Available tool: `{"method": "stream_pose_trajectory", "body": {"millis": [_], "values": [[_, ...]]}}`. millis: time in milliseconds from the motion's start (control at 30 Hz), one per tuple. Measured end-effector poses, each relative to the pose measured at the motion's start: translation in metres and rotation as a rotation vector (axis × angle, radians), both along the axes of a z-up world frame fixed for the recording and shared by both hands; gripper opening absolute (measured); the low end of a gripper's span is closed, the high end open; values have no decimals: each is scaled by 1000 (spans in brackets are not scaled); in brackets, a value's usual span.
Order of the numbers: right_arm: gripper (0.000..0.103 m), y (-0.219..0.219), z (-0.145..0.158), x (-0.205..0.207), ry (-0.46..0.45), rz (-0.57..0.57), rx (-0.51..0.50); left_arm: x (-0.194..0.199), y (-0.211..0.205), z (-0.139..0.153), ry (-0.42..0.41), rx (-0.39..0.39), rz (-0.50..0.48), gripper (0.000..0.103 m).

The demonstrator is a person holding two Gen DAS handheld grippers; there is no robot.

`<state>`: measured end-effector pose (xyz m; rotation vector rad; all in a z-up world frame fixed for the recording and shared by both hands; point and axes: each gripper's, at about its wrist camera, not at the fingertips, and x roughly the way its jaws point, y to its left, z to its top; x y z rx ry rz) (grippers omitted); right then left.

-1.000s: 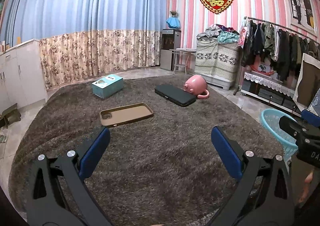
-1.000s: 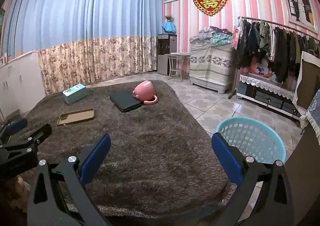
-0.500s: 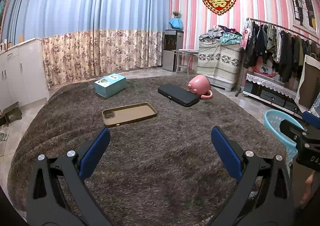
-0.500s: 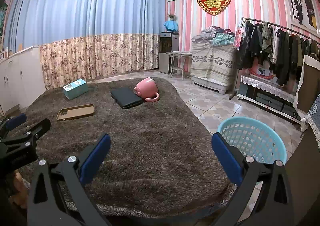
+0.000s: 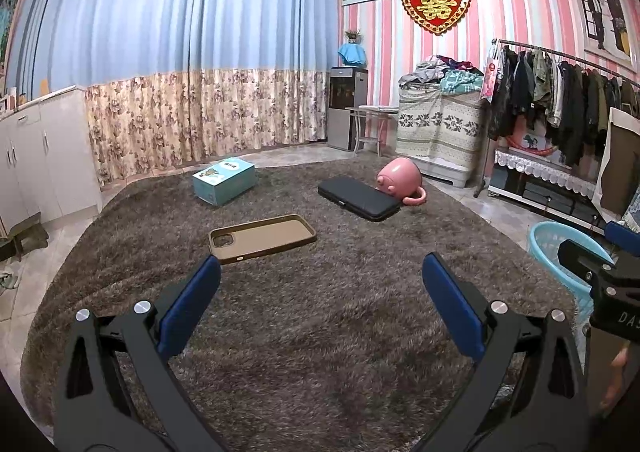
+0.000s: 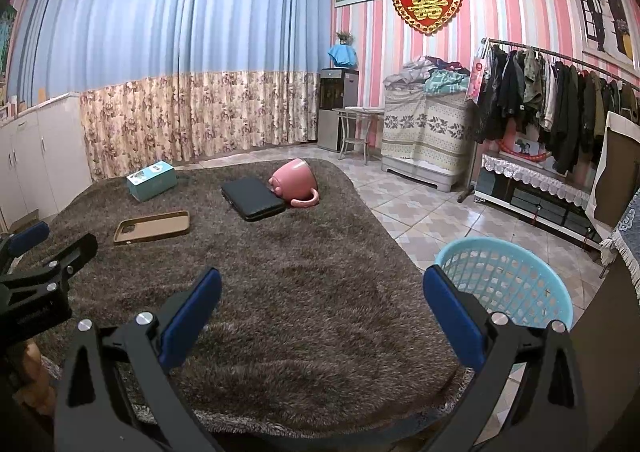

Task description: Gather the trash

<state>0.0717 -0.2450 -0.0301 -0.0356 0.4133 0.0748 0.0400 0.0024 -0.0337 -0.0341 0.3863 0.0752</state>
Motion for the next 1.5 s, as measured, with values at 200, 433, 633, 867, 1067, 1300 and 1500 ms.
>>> {"method": "stream_pose_trajectory", "body": {"millis": [200,433,633,867,1067,1300,1500], "values": [[99,-1,0,0,-1,0,-1,0,-1,1,-2,4,1,98],[99,-1,-1,0,-2,0,0,0,-1,2,-5,5,1,98],[99,0,-1,0,-2,1,0,0,-1,3,-5,4,2,98],[98,-1,-2,1,-3,0,1,0,0,2,-5,7,1,98],[98,0,-1,0,-5,1,-1,-1,-1,2,-7,9,3,98],[98,0,0,2,-7,2,-1,-1,0,3,-10,12,4,98],[98,0,0,2,-7,2,-2,-1,0,2,-9,13,4,98]]}}
